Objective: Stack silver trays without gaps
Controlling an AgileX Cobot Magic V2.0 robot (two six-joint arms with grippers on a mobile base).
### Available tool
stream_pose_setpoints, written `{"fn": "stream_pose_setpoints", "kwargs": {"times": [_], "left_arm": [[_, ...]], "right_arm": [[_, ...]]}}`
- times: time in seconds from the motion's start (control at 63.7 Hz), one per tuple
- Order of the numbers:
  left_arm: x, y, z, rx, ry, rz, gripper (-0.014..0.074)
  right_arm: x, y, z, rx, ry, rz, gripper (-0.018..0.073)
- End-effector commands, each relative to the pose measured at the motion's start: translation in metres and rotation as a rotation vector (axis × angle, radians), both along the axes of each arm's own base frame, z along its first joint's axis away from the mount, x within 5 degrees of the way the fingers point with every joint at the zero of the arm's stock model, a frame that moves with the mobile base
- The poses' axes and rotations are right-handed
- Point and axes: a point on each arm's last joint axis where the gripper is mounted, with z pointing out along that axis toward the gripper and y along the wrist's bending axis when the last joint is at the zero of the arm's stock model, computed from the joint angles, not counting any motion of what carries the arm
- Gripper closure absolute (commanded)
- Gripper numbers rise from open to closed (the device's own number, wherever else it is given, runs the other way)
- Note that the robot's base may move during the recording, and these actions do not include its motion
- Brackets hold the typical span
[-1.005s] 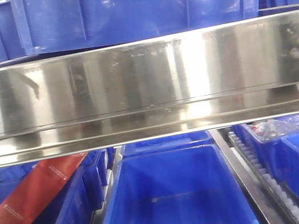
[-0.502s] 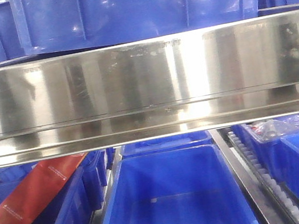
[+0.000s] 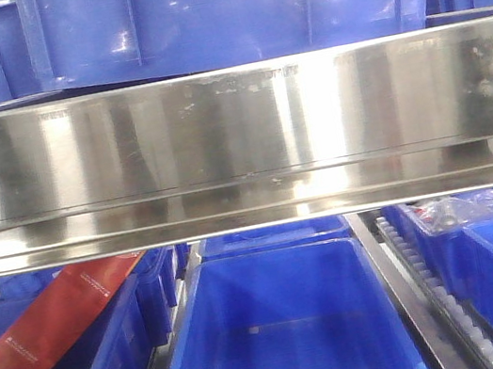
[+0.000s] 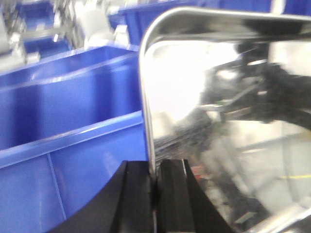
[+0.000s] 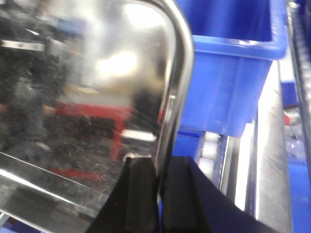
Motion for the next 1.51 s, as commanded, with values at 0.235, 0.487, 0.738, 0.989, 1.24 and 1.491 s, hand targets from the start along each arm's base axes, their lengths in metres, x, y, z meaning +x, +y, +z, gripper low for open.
{"fn": "stream_pose_setpoints", "kwargs": {"times": [0.235, 0.487, 0.738, 0.989, 1.24, 1.491], "left_arm": [[-0.029, 0.035, 0.004, -0.026, -0.101, -0.007, 0.0614], [-0.039, 0.043, -0.007, -0.024, -0.107, -0.024, 0.0614], [-0.040, 0.043, -0.007, -0.025, -0.109, -0.027, 0.0614], [-0.040, 0.043, -0.007, -0.025, -0.109, -0.027, 0.0614], [-0.040, 0.043, -0.007, -0.025, -0.109, -0.027, 0.0614], [-0.040, 0.043, -0.007, -0.024, -0.110, -0.027, 0.0614]], "right_arm": [[-0.029, 0.011, 0.017, -0.063, -0.170, 0.078, 0.0627], [-0.060, 0.005, 0.009, -0.028, -0.289, 0.075, 0.0627], [-0.064, 0.004, 0.007, -0.021, -0.315, 0.067, 0.0627], [-0.063, 0.005, 0.010, 0.028, -0.335, 0.062, 0.0627], [-0.063, 0.005, 0.010, 0.052, -0.332, 0.064, 0.0627], [-0.063, 0.005, 0.011, 0.062, -0.334, 0.063, 0.0627]]}}
